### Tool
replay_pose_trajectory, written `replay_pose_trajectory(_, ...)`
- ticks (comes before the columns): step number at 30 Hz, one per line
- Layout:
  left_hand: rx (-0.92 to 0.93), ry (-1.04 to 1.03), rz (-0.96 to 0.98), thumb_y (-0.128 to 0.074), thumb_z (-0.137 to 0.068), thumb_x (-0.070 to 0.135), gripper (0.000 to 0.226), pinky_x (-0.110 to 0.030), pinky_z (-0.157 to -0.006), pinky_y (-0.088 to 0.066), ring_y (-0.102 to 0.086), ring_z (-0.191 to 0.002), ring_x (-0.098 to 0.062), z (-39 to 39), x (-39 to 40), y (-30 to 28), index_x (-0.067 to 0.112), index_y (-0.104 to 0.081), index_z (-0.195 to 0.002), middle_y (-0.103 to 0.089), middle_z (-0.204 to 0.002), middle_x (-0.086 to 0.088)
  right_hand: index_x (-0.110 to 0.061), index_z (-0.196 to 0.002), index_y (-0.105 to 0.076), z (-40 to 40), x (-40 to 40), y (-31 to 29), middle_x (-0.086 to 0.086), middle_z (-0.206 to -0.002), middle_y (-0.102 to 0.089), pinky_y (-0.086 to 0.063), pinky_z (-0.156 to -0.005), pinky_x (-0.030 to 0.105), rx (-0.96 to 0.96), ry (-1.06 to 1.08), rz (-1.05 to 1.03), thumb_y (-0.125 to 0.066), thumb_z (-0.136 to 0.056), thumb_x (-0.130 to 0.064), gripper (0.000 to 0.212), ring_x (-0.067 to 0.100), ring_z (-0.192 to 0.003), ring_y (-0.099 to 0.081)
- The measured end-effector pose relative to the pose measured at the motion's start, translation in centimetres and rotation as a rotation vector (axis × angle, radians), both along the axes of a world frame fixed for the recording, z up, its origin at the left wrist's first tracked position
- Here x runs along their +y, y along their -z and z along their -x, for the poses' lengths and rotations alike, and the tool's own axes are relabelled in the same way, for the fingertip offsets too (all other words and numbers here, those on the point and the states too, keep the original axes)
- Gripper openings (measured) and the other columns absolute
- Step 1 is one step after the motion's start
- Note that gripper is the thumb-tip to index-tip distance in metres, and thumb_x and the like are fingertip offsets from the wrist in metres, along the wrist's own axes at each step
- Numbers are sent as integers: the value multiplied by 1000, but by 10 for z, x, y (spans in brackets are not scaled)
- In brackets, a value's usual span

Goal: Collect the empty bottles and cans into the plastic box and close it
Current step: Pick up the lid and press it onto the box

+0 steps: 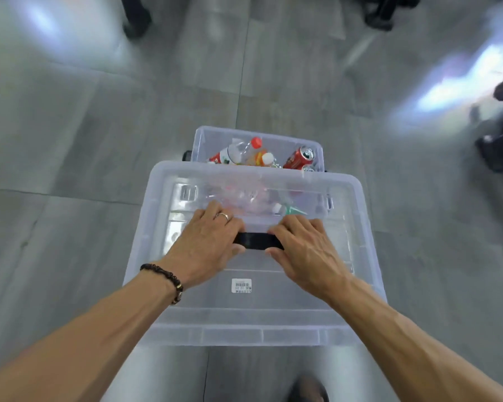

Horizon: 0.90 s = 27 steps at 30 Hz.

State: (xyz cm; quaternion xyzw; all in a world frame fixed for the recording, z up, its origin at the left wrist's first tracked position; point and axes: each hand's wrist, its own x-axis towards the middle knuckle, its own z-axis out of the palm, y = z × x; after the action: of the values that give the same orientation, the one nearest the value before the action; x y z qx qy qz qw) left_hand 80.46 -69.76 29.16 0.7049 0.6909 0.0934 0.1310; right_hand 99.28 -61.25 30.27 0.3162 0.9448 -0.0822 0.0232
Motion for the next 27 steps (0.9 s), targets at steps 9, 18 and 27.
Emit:
replay_pose_trajectory(9,-209,-73,142,-63,-85,37,19,-34,-87,-37,-37,-102,-17,47,139,-16,23,-58,-96,-56,-95,6,-23,-107,-60,43,134,-15,-4,-98,-53,-31,-81,33,28,45,106,-60,-88,-41,26,21,-94,-49)
replay_pose_trajectory(18,-184,-172,211,-64,-85,35,20,-35,-86,-37,-37,-97,-18,74,223,80,21,-60,-99,-58,-96,2,-24,-107,-60,80,229,90,-8,-92,-47,-31,-81,32,44,22,245,-58,-89,-42,25,16,-91,-46)
replay_pose_trajectory(27,-148,-300,82,-71,-80,26,40,-41,-94,-45,-45,-116,-25,82,209,108,17,-58,-116,-54,-116,-4,-21,-102,-62,99,236,122,-3,-97,-56,-42,-79,36,-35,-20,232,-62,-85,-35,22,19,-88,-52)
